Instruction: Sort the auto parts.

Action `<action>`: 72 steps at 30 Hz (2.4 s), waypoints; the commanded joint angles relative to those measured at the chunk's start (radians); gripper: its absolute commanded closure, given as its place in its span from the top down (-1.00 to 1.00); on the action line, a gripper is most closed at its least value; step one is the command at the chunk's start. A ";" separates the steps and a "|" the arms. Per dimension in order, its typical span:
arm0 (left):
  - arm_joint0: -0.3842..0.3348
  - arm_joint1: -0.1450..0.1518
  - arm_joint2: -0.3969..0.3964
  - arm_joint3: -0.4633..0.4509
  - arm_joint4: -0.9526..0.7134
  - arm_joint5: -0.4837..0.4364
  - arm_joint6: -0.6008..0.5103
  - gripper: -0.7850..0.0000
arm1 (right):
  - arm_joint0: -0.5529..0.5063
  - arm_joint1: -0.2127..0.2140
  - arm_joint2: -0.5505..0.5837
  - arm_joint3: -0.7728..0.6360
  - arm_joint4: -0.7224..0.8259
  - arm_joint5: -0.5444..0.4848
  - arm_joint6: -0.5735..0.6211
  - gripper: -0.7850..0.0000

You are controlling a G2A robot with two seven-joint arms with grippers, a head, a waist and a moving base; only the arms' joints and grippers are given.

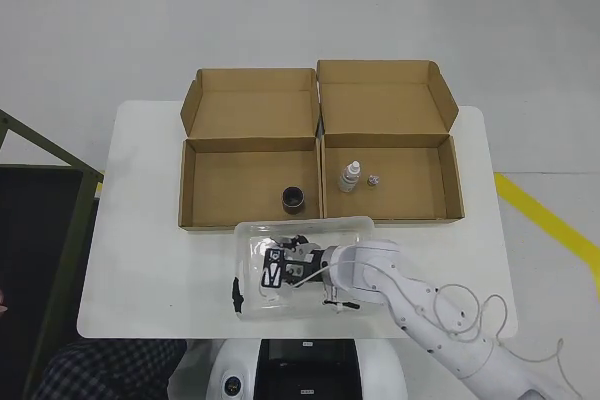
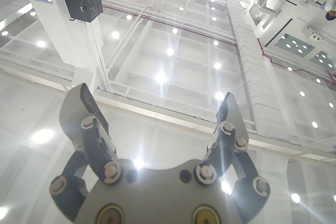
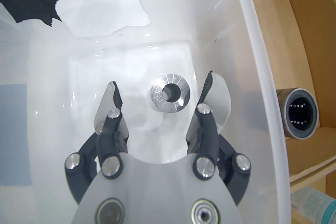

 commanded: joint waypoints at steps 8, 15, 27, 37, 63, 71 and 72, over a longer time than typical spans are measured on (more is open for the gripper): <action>0.000 0.000 0.000 0.000 0.000 0.000 0.000 1.00 | 0.023 -0.014 -0.015 0.048 -0.005 0.008 -0.015 0.07; 0.000 0.000 0.000 0.000 0.000 0.000 0.000 1.00 | 0.031 -0.020 -0.015 0.068 -0.006 0.008 -0.011 -0.21; 0.000 0.000 0.000 0.000 0.000 0.000 0.000 1.00 | 0.002 -0.013 0.021 -0.009 0.017 -0.018 0.002 -1.00; 0.000 0.000 0.000 0.000 0.000 0.000 0.000 1.00 | -0.063 0.012 0.108 -0.147 0.148 -0.115 -0.009 -1.00; 0.000 0.000 0.000 0.000 0.000 0.000 0.000 1.00 | -0.181 0.074 0.455 -0.268 0.614 -0.202 -0.175 -1.00; 0.000 0.000 0.000 0.000 0.000 0.000 0.000 1.00 | -0.199 0.086 0.505 -0.254 0.728 -0.225 -0.198 -1.00; 0.000 0.000 0.000 0.000 0.000 0.000 0.000 1.00 | -0.200 0.087 0.508 -0.250 0.742 -0.226 -0.199 -1.00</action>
